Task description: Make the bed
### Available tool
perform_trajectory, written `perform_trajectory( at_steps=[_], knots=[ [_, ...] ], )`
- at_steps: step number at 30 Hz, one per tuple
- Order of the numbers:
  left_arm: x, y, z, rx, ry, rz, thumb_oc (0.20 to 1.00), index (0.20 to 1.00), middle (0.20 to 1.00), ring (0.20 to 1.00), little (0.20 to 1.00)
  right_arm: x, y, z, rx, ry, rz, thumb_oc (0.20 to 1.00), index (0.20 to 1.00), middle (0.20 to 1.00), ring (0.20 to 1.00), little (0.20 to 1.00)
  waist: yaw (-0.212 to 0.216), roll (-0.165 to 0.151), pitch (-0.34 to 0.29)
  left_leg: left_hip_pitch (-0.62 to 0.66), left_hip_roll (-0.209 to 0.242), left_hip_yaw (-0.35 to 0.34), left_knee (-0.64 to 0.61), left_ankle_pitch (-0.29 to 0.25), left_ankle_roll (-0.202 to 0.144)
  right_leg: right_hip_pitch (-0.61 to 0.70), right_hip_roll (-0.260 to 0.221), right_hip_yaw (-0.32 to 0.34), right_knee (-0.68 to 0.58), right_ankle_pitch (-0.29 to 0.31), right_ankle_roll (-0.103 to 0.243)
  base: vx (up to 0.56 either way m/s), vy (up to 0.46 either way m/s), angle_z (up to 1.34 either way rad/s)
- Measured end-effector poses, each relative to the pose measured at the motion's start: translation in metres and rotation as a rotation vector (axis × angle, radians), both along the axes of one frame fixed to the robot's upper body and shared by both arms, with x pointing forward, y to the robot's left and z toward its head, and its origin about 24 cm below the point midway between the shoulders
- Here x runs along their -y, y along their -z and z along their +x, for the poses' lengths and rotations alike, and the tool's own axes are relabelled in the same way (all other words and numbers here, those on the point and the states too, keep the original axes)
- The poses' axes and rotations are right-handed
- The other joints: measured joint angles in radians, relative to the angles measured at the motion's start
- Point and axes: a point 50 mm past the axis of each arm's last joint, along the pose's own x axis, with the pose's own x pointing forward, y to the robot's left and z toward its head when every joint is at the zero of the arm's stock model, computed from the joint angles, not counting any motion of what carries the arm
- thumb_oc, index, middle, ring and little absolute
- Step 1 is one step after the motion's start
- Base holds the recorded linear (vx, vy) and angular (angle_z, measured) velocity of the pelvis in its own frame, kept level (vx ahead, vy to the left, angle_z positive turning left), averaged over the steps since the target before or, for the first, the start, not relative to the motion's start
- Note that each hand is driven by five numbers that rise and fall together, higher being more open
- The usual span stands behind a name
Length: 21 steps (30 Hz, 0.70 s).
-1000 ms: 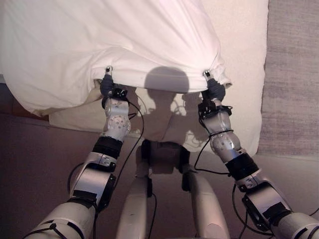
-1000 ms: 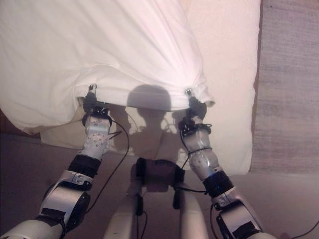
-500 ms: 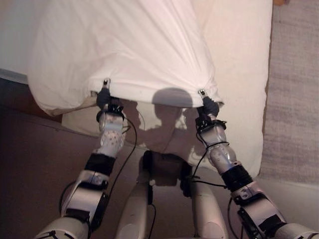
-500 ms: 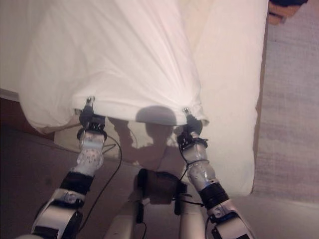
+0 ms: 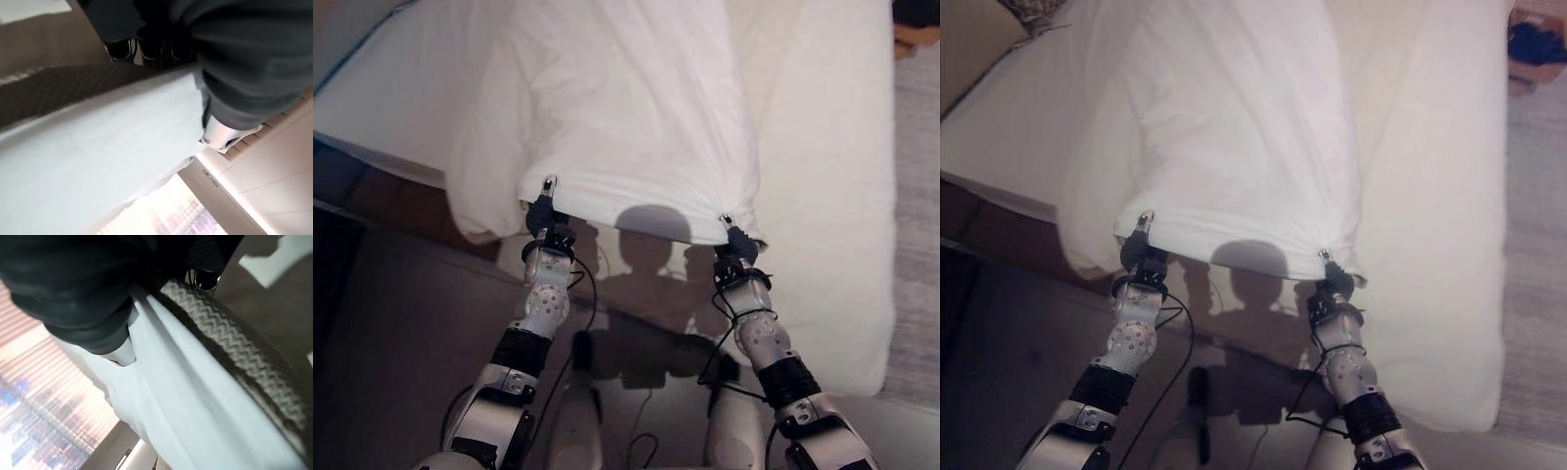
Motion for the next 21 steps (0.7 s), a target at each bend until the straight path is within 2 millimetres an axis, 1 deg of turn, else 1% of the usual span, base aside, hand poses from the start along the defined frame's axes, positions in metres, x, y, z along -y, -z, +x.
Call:
perform_trajectory(
  at_steps=[1, 2, 3, 4, 5, 6, 7, 8, 9, 10, 11, 12, 13, 14, 15, 16, 17, 18, 19, 20, 21],
  knots=[
    [-0.004, 0.001, -0.001, -0.005, -0.012, 0.005, 0.200, 0.200, 0.200, 0.200, 0.200, -0.003, 0.000, 0.000, -0.001, -0.005, 0.011, 0.200, 0.200, 0.200, 0.200, 0.200, 0.009, 0.001, -0.006, 0.003, -0.014, 0.015, 0.015, -0.012, 0.013, 0.012, 0.003, -0.040, -0.018, 0.026, -0.006, 0.01, 0.586, -0.74],
    [-0.008, 0.005, -0.003, -0.017, -0.028, 0.021, 0.200, 0.200, 0.200, 0.200, 0.200, -0.006, 0.002, -0.001, -0.006, -0.011, 0.024, 0.200, 0.200, 0.200, 0.200, 0.200, 0.021, -0.002, -0.026, 0.007, -0.027, 0.038, 0.025, -0.031, 0.032, 0.015, 0.010, -0.077, -0.019, 0.036, -0.011, 0.00, 0.569, -0.26],
    [-0.011, 0.012, -0.005, -0.034, -0.041, 0.019, 0.200, 0.200, 0.200, 0.200, 0.200, -0.009, 0.004, -0.001, -0.016, -0.015, 0.026, 0.200, 0.200, 0.200, 0.200, 0.200, 0.013, 0.006, -0.041, 0.012, -0.034, 0.037, 0.024, -0.039, 0.055, -0.003, 0.026, -0.042, 0.035, 0.002, 0.008, 0.02, 0.511, -0.06],
    [-0.010, 0.014, -0.005, -0.038, -0.040, 0.014, 0.200, 0.200, 0.200, 0.200, 0.200, -0.009, 0.006, -0.001, -0.022, -0.017, 0.024, 0.200, 0.200, 0.200, 0.200, 0.200, 0.011, 0.014, -0.054, 0.010, -0.023, 0.030, 0.015, -0.035, 0.059, -0.029, 0.053, -0.029, 0.106, -0.085, 0.020, 0.06, 0.470, 0.08],
    [-0.011, 0.020, -0.008, -0.058, -0.039, 0.018, 0.200, 0.200, 0.200, 0.200, 0.200, -0.010, 0.014, -0.004, -0.050, -0.021, 0.022, 0.200, 0.200, 0.200, 0.200, 0.200, 0.021, 0.011, -0.089, 0.014, -0.019, 0.031, -0.016, -0.024, 0.065, -0.069, 0.143, -0.015, 0.207, -0.186, 0.013, 0.06, 0.301, 0.05],
    [-0.011, 0.023, -0.009, -0.067, -0.039, 0.018, 0.200, 0.200, 0.200, 0.200, 0.200, -0.010, 0.017, -0.006, -0.056, -0.024, 0.023, 0.200, 0.200, 0.200, 0.200, 0.200, 0.023, 0.008, -0.094, 0.025, -0.023, 0.030, -0.025, -0.023, 0.068, -0.069, 0.195, -0.024, 0.234, -0.235, -0.001, 0.08, 0.243, -0.06],
    [-0.013, 0.031, -0.013, -0.094, -0.046, 0.011, 0.200, 0.200, 0.200, 0.200, 0.200, -0.011, 0.021, -0.008, -0.060, -0.035, 0.020, 0.200, 0.200, 0.200, 0.200, 0.200, 0.024, 0.009, -0.096, 0.054, -0.023, 0.036, -0.042, -0.019, 0.071, -0.057, 0.278, -0.044, 0.249, -0.318, -0.062, 0.04, 0.158, -0.09],
    [-0.014, 0.036, -0.016, -0.113, -0.049, 0.011, 0.200, 0.200, 0.200, 0.200, 0.200, -0.011, 0.024, -0.010, -0.068, -0.039, 0.017, 0.200, 0.200, 0.200, 0.200, 0.200, 0.021, 0.009, -0.104, 0.066, -0.034, 0.040, -0.050, -0.018, 0.071, -0.040, 0.320, -0.058, 0.205, -0.332, -0.087, 0.07, 0.235, -0.16],
    [-0.014, 0.045, -0.020, -0.143, -0.046, 0.005, 0.200, 0.200, 0.200, 0.200, 0.200, -0.009, 0.031, -0.012, -0.084, -0.048, -0.003, 0.200, 0.200, 0.200, 0.200, 0.200, 0.016, 0.018, -0.125, 0.083, -0.061, 0.038, -0.068, -0.018, 0.071, 0.019, 0.349, -0.071, 0.090, -0.334, -0.139, 0.07, 0.236, 0.03],
    [-0.010, 0.047, -0.020, -0.149, -0.040, -0.013, 0.200, 0.200, 0.200, 0.200, 0.200, -0.005, 0.035, -0.014, -0.097, -0.053, -0.032, 0.200, 0.200, 0.200, 0.200, 0.200, -0.003, 0.040, -0.134, 0.084, -0.078, 0.015, -0.090, -0.014, 0.074, 0.041, 0.368, -0.007, 0.070, -0.328, -0.146, 0.11, 0.274, 0.43],
    [-0.005, 0.048, -0.019, -0.155, -0.022, -0.022, 0.200, 0.200, 0.200, 0.200, 0.200, 0.000, 0.042, -0.016, -0.120, -0.046, -0.050, 0.200, 0.200, 0.200, 0.200, 0.200, -0.030, 0.053, -0.147, 0.093, -0.091, 0.000, -0.101, 0.001, 0.080, 0.053, 0.362, 0.025, 0.072, -0.328, -0.143, 0.08, 0.197, 0.64],
    [-0.001, 0.048, -0.017, -0.156, -0.015, -0.019, 0.200, 0.200, 0.200, 0.200, 0.200, 0.004, 0.046, -0.018, -0.131, -0.040, -0.057, 0.200, 0.200, 0.200, 0.200, 0.200, -0.038, 0.054, -0.147, 0.108, -0.097, -0.015, -0.107, 0.010, 0.083, 0.053, 0.362, 0.045, 0.097, -0.335, -0.140, 0.09, 0.235, 0.88],
    [0.007, 0.054, -0.016, -0.178, -0.001, -0.034, 0.200, 0.200, 0.200, 0.200, 0.200, 0.010, 0.050, -0.022, -0.145, -0.030, -0.069, 0.200, 0.200, 0.200, 0.200, 0.200, -0.061, 0.064, -0.143, 0.127, -0.094, -0.047, -0.098, 0.014, 0.088, 0.035, 0.359, 0.086, 0.209, -0.343, -0.137, 0.04, 0.121, 0.65],
    [0.008, 0.057, -0.017, -0.188, 0.001, -0.039, 0.200, 0.200, 0.200, 0.200, 0.200, 0.011, 0.053, -0.023, -0.154, -0.028, -0.070, 0.200, 0.200, 0.200, 0.200, 0.200, -0.062, 0.066, -0.147, 0.135, -0.095, -0.057, -0.089, 0.010, 0.082, 0.008, 0.361, 0.089, 0.232, -0.379, -0.116, 0.06, 0.205, 0.51],
    [0.007, 0.059, -0.018, -0.196, -0.004, -0.027, 0.200, 0.200, 0.200, 0.200, 0.200, 0.010, 0.053, -0.023, -0.156, -0.029, -0.068, 0.200, 0.200, 0.200, 0.200, 0.200, -0.042, 0.038, -0.146, 0.117, -0.112, -0.068, -0.018, -0.008, 0.054, 0.004, 0.363, 0.103, 0.145, -0.389, -0.119, 0.04, 0.148, 0.10],
    [0.004, 0.063, -0.018, -0.215, -0.012, -0.022, 0.200, 0.200, 0.200, 0.200, 0.200, 0.009, 0.053, -0.023, -0.155, -0.034, -0.066, 0.200, 0.200, 0.200, 0.200, 0.200, -0.028, 0.015, -0.155, 0.104, -0.135, -0.075, 0.031, -0.026, 0.027, -0.002, 0.352, 0.134, 0.113, -0.311, -0.163, 0.08, 0.234, 0.22],
    [0.008, 0.072, -0.021, -0.252, -0.014, -0.041, 0.200, 0.200, 0.200, 0.200, 0.200, 0.013, 0.056, -0.024, -0.160, -0.031, -0.078, 0.200, 0.200, 0.200, 0.200, 0.200, -0.036, 0.038, -0.160, 0.085, -0.135, -0.121, 0.097, -0.053, -0.008, 0.019, 0.358, 0.154, 0.118, -0.317, -0.170, 0.12, 0.247, 0.19],
    [0.008, 0.071, -0.020, -0.251, -0.017, -0.045, 0.200, 0.200, 0.200, 0.200, 0.200, 0.012, 0.058, -0.024, -0.171, -0.034, -0.078, 0.200, 0.200, 0.200, 0.200, 0.200, -0.027, 0.039, -0.161, 0.031, -0.107, -0.144, 0.188, -0.094, -0.022, 0.024, 0.358, 0.157, 0.100, -0.317, -0.191, 0.19, 0.303, 0.13],
    [0.007, 0.071, -0.021, -0.251, -0.022, -0.045, 0.200, 0.200, 0.200, 0.200, 0.200, 0.011, 0.059, -0.025, -0.176, -0.040, -0.076, 0.200, 0.200, 0.200, 0.200, 0.200, -0.025, 0.038, -0.163, 0.020, -0.078, -0.155, 0.192, -0.100, -0.024, 0.024, 0.362, 0.159, 0.089, -0.314, -0.177, 0.22, 0.347, -0.17],
    [0.005, 0.070, -0.020, -0.247, -0.029, -0.050, 0.200, 0.200, 0.200, 0.200, 0.200, 0.009, 0.059, -0.025, -0.182, -0.049, -0.078, 0.200, 0.200, 0.200, 0.200, 0.200, -0.030, 0.044, -0.168, 0.011, -0.023, -0.186, 0.165, -0.103, -0.028, 0.023, 0.373, 0.164, 0.082, -0.308, -0.168, 0.20, 0.379, -0.20],
    [0.005, 0.069, -0.020, -0.245, -0.029, -0.052, 0.200, 0.200, 0.200, 0.200, 0.200, 0.009, 0.061, -0.025, -0.190, -0.050, -0.079, 0.200, 0.200, 0.200, 0.200, 0.200, -0.025, 0.042, -0.174, 0.015, 0.014, -0.242, 0.095, -0.097, -0.030, 0.017, 0.388, 0.174, 0.080, -0.311, -0.177, 0.18, 0.449, -0.15]
  ],
)
